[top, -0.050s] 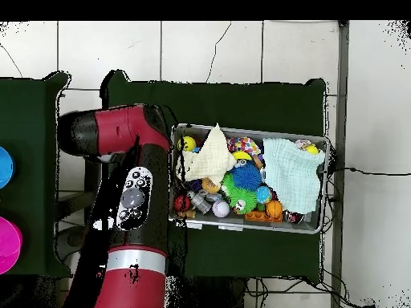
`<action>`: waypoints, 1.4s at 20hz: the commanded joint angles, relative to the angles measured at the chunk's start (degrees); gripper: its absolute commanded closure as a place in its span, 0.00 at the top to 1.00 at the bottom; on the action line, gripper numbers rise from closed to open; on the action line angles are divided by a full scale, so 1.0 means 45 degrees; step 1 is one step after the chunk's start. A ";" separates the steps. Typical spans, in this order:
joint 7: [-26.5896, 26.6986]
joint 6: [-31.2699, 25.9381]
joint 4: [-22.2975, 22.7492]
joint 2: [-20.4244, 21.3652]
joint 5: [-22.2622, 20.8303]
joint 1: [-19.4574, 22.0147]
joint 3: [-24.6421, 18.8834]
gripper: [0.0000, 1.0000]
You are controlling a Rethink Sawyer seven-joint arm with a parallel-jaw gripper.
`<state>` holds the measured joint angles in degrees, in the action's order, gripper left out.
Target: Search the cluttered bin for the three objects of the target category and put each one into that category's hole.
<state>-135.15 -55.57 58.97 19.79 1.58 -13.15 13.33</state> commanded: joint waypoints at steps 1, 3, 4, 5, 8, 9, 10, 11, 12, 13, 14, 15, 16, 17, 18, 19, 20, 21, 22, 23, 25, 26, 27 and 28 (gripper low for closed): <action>-0.0260 -0.0998 0.0376 0.0981 -0.0378 0.0305 -0.0147 1.00; -0.0283 -0.1070 0.0344 0.1003 -0.0396 0.0301 -0.0147 1.00; -0.0263 -0.1184 0.0244 0.0986 -0.0413 0.0329 -0.0164 1.00; -0.0244 -0.1298 0.0144 0.0968 -0.0430 0.0358 -0.0180 1.00; -0.0259 -0.1576 -0.0033 0.0938 -0.0480 0.0379 -0.0182 1.00; -0.0348 -0.1481 0.0051 0.0932 -0.0355 0.0442 -0.0298 1.00; -0.0438 -0.1385 0.0135 0.0927 -0.0231 0.0505 -0.0414 1.00; -0.0401 -0.1451 0.0043 0.0892 -0.0276 0.0514 -0.0397 1.00; -0.0416 -0.1562 -0.0020 0.0905 -0.0361 0.0454 -0.0310 1.00; -0.0450 -0.1623 -0.0012 0.0960 -0.0367 0.0429 -0.0288 1.00; -0.0508 -0.1554 -0.0014 0.0953 -0.0350 0.0446 -0.0304 1.00; -0.0463 -0.1575 -0.0050 0.0971 -0.0389 0.0448 -0.0295 1.00; -0.0439 -0.1580 0.0011 0.1017 -0.0346 0.0480 -0.0358 1.00; -0.0375 -0.1594 -0.0048 0.1039 -0.0370 0.0505 -0.0362 1.00; -0.0331 -0.1641 -0.0056 0.1096 -0.0378 0.0510 -0.0365 1.00; -0.0234 -0.1719 -0.0163 0.1143 -0.0421 0.0534 -0.0349 1.00; -0.0159 -0.1679 -0.0198 0.1232 -0.0502 0.0510 -0.0293 1.00; -0.0076 -0.1687 -0.0328 0.1271 -0.0577 0.0533 -0.0240 1.00; -0.0003 -0.1726 -0.0376 0.1356 -0.0666 0.0522 -0.0158 1.00; 0.0043 -0.1776 -0.0493 0.1394 -0.0803 0.0516 -0.0025 1.00; 0.0131 -0.1764 -0.0432 0.1531 -0.1034 0.0514 0.0220 1.00; 0.0175 -0.1589 -0.0361 0.1500 -0.1153 0.0557 0.0302 1.00; 0.0218 -0.1413 -0.0290 0.1470 -0.1273 0.0600 0.0385 1.00; 0.0262 -0.1238 -0.0220 0.1439 -0.1392 0.0643 0.0468 1.00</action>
<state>-135.15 -57.19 56.90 25.91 -0.23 -12.85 14.83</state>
